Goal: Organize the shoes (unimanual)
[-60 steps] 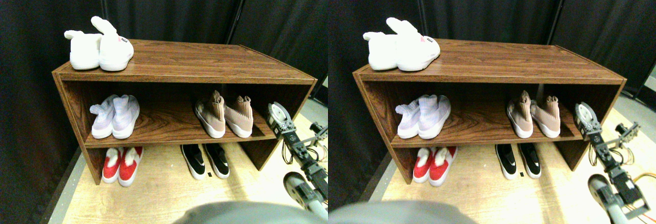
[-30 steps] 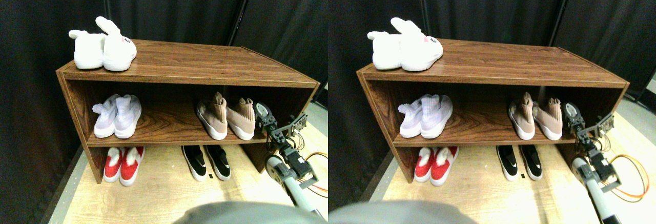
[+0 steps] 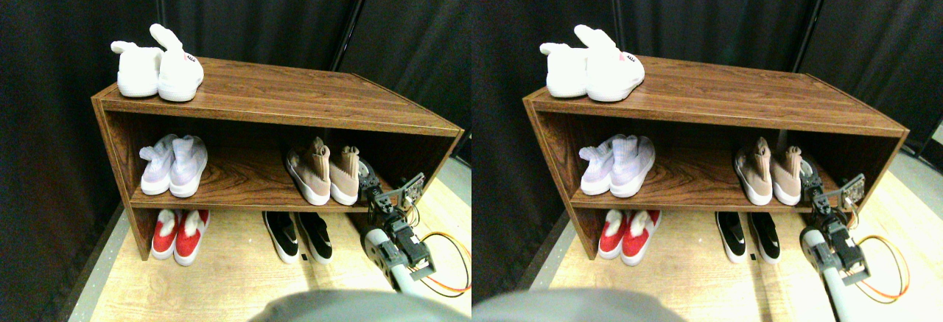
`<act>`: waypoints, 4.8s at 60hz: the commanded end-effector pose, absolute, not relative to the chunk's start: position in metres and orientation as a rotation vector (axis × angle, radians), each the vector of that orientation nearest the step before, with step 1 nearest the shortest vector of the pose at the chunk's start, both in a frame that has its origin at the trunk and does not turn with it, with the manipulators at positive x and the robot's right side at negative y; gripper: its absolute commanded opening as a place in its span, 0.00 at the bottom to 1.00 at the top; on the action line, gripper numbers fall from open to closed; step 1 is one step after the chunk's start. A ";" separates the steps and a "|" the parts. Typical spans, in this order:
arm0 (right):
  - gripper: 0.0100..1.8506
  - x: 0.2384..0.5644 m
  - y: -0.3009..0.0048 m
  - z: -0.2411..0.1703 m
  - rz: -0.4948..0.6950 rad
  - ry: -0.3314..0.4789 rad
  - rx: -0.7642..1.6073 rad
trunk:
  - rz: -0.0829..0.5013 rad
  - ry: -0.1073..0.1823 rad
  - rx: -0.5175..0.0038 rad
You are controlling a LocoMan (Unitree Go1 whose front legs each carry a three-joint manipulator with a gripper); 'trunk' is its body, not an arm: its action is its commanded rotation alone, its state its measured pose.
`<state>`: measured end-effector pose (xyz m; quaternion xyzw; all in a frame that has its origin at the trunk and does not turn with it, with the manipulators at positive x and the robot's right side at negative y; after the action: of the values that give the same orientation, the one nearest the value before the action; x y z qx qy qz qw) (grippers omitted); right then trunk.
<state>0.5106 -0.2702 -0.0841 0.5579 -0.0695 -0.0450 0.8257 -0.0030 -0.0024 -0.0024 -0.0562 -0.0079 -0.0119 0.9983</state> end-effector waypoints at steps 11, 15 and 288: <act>0.03 0.508 -0.259 -0.081 -0.054 -0.137 1.215 | 0.009 0.000 -0.140; 0.03 0.507 -0.258 -0.082 -0.046 -0.132 1.208 | 0.009 0.000 -0.140; 0.03 0.517 -0.265 -0.233 -0.183 0.153 1.353 | 0.057 0.103 -0.150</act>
<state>0.5144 -0.2723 -0.2415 0.6207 0.0789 -0.1038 0.7732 -0.0034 -0.0035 -0.0017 -0.0667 0.0425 0.0180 0.9967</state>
